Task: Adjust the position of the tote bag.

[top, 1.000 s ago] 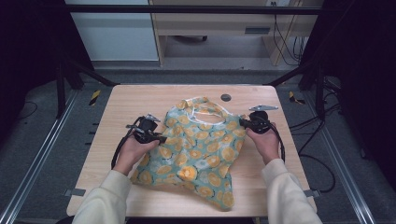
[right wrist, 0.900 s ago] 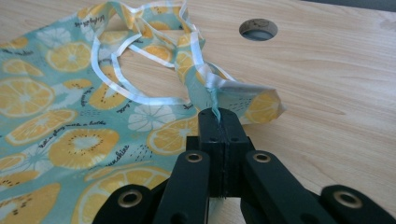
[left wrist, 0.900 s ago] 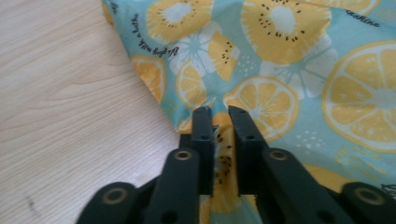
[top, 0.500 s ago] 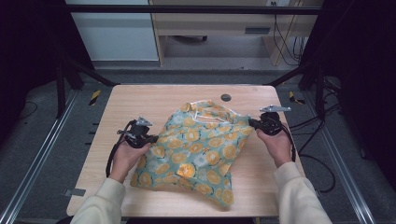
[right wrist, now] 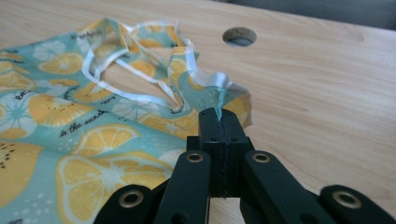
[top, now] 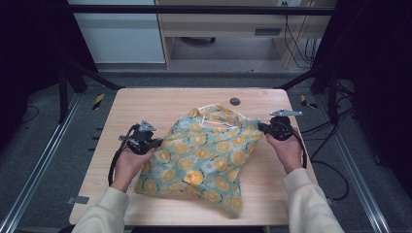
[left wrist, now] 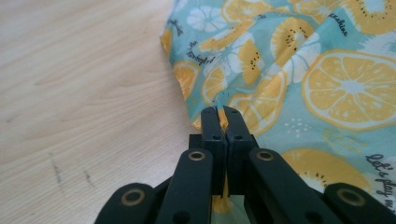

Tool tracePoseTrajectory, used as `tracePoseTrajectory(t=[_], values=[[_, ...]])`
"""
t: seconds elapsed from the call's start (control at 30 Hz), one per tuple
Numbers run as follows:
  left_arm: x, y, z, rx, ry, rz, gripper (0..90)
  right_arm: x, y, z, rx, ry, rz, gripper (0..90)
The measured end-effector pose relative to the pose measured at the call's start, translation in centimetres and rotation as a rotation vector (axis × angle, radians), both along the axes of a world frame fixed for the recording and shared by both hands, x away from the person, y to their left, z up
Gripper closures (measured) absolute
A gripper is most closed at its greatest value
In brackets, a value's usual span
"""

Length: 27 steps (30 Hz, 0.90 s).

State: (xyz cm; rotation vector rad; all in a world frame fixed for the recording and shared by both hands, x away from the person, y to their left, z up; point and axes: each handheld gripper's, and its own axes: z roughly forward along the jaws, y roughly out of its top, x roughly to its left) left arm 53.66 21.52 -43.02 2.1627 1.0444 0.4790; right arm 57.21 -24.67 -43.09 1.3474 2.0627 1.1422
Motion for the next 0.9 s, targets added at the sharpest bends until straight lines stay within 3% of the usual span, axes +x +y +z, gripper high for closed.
tracePoseTrajectory(t=[0.17,0.3,0.43,0.53,0.63,0.9], values=[[-0.9,0.2,1.2,-0.009,-0.059,0.009,89.9,-0.9,0.1,1.5,0.022,-0.054,0.007,90.0],[-2.5,0.5,2.5,-0.018,-0.120,0.010,89.9,-2.3,-0.1,2.9,0.045,-0.102,0.016,90.0],[-3.7,0.5,3.4,-0.014,-0.160,0.011,89.9,-3.7,0.0,4.3,0.030,-0.155,0.026,90.0],[-4.4,0.6,3.9,-0.004,-0.177,0.011,89.9,-4.7,0.0,5.2,0.035,-0.186,0.028,90.0],[-4.9,0.8,4.0,-0.020,-0.189,0.019,89.9,-6.0,0.1,5.8,0.041,-0.221,0.039,90.0],[-5.3,1.2,3.7,-0.039,-0.210,0.022,90.0,-6.9,0.1,5.5,0.028,-0.246,0.057,90.0]])
